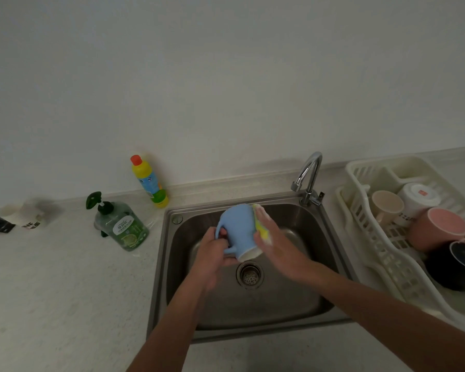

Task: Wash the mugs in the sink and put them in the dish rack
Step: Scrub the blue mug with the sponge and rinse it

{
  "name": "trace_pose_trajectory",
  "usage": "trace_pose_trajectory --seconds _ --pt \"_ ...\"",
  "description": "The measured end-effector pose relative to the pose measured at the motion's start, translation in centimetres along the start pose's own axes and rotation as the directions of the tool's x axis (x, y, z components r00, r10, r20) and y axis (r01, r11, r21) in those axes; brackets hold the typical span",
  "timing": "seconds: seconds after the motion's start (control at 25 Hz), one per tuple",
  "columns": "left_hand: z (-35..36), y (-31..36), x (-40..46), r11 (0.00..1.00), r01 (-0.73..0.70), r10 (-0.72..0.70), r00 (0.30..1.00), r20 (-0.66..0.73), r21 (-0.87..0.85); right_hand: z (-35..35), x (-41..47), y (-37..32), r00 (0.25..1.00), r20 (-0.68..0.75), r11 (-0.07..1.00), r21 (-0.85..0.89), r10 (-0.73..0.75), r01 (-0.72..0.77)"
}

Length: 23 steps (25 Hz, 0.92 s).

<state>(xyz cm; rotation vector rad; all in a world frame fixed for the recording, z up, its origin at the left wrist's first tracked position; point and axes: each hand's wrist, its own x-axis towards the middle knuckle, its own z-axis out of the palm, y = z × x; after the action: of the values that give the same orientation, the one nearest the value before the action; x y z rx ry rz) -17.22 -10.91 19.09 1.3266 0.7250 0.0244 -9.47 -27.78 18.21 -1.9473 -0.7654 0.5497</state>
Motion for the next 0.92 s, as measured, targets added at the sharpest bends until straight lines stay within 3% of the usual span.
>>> trace_pose_trajectory --seconds 0.12,0.2,0.28,0.36,0.44,0.52,0.6,0.64,0.68,0.76,0.84,0.88,0.92 --pt "0.6 0.0 -0.1 0.992 -0.044 0.042 0.999 0.017 0.122 1.2 -0.7 -0.4 0.956 0.066 0.861 -0.421 -0.284 0.285" --pt "1.2 -0.1 -0.8 0.988 -0.05 0.038 0.996 0.082 0.146 0.8 0.3 -0.8 0.946 0.033 0.83 -0.471 -0.322 0.299" --pt "1.1 -0.2 -1.2 0.989 -0.024 0.009 0.995 0.102 0.144 -0.1 1.0 -1.5 0.976 -0.025 0.943 -0.261 -0.218 0.204" --pt "0.5 -0.3 -1.0 0.999 0.004 -0.009 0.996 0.093 0.054 -0.6 0.7 -1.1 0.998 -0.052 0.995 0.09 -0.028 0.032" --pt "0.1 0.0 -0.7 0.999 0.012 -0.01 0.999 0.054 -0.035 -0.4 -0.7 -1.0 0.998 -0.023 0.985 0.168 0.051 -0.047" --pt "0.1 0.2 -0.4 1.0 -0.022 0.021 1.0 0.012 0.008 0.4 -1.8 -0.7 0.997 0.031 0.981 -0.178 -0.077 0.081" --pt "0.6 0.2 -0.9 0.992 -0.06 0.054 0.997 0.053 0.114 1.4 -1.5 -0.3 0.968 0.085 0.807 -0.538 -0.238 0.246" --pt "0.9 0.1 -1.3 0.985 -0.072 0.057 0.994 0.095 0.158 1.6 -1.0 -0.4 0.953 0.095 0.721 -0.634 -0.289 0.282" --pt "1.2 -0.1 -1.6 0.98 -0.073 0.049 0.99 0.13 0.186 1.4 -0.5 -0.9 0.946 0.09 0.711 -0.639 -0.311 0.294" --pt "1.0 -0.4 -1.8 0.982 -0.049 0.022 0.989 0.146 0.181 0.5 0.0 -1.6 0.964 0.023 0.885 -0.392 -0.263 0.251" --pt "0.5 -0.5 -1.5 0.994 -0.017 0.005 0.993 0.115 0.105 -0.5 -0.2 -1.3 0.996 -0.046 0.997 -0.014 -0.081 0.08" --pt "0.2 -0.5 -1.4 0.998 -0.002 -0.004 0.996 0.095 0.056 -0.7 -0.6 -0.9 0.999 -0.042 0.999 0.046 -0.008 0.01" --pt "0.1 -0.4 -1.3 1.0 0.005 -0.007 0.997 0.074 0.022 -0.6 -1.3 -0.7 0.999 -0.031 1.0 -0.016 0.006 -0.006"
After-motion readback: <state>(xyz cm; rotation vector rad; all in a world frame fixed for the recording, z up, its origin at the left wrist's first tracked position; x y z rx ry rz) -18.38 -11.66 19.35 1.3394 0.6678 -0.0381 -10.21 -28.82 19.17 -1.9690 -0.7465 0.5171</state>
